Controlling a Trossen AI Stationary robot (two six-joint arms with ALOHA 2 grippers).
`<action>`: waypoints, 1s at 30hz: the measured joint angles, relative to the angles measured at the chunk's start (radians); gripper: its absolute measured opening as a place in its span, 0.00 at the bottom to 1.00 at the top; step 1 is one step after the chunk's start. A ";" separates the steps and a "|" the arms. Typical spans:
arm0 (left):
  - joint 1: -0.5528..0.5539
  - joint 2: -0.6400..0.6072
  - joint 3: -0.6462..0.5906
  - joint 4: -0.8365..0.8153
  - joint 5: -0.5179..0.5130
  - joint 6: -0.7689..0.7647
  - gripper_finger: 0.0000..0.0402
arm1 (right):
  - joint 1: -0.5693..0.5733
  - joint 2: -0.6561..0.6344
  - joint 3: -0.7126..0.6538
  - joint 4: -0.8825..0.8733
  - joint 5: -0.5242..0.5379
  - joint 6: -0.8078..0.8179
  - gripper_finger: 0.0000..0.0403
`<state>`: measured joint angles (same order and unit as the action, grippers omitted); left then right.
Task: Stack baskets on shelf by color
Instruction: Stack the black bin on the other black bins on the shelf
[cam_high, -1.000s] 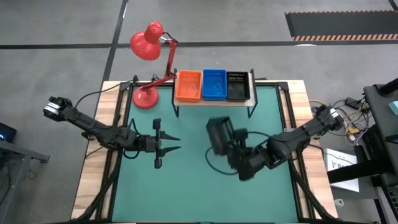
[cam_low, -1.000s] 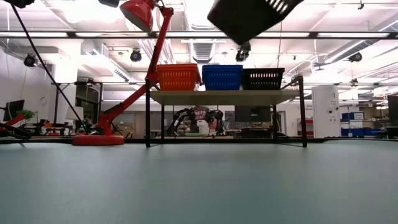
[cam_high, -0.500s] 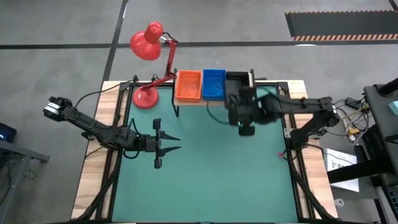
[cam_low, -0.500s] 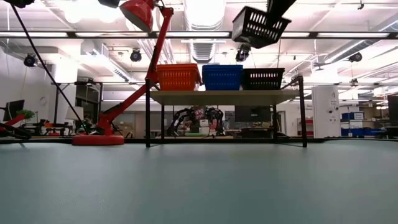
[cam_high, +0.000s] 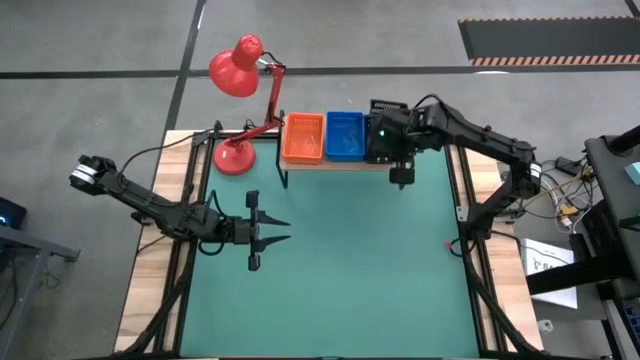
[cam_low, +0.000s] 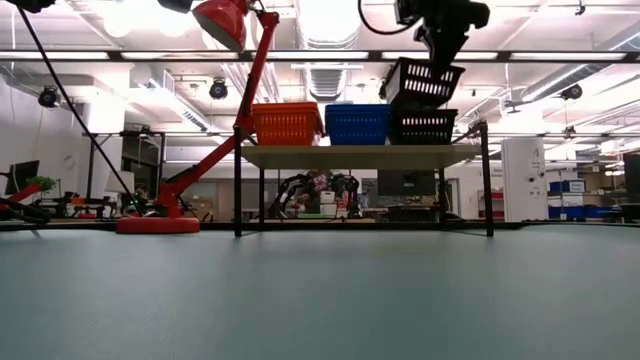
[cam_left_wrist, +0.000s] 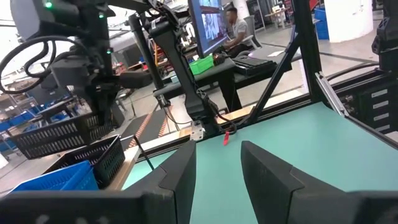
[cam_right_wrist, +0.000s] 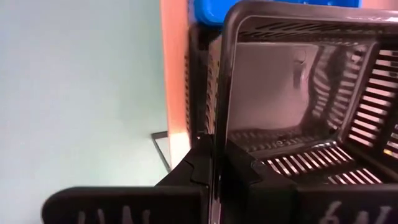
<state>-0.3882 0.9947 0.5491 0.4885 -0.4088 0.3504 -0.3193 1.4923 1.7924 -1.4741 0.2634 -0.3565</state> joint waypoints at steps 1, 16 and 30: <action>0.000 0.000 0.000 0.000 0.000 0.000 0.28 | -0.012 0.000 0.000 0.003 -0.008 -0.006 0.02; 0.000 0.000 0.000 0.000 0.000 -0.002 0.28 | -0.054 0.003 -0.022 0.071 -0.084 -0.045 0.02; 0.000 0.000 0.000 0.000 0.000 -0.003 0.28 | -0.061 0.003 -0.027 0.092 -0.079 0.006 0.02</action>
<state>-0.3885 0.9947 0.5491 0.4881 -0.4088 0.3470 -0.3805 1.4956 1.7653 -1.3820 0.1839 -0.3508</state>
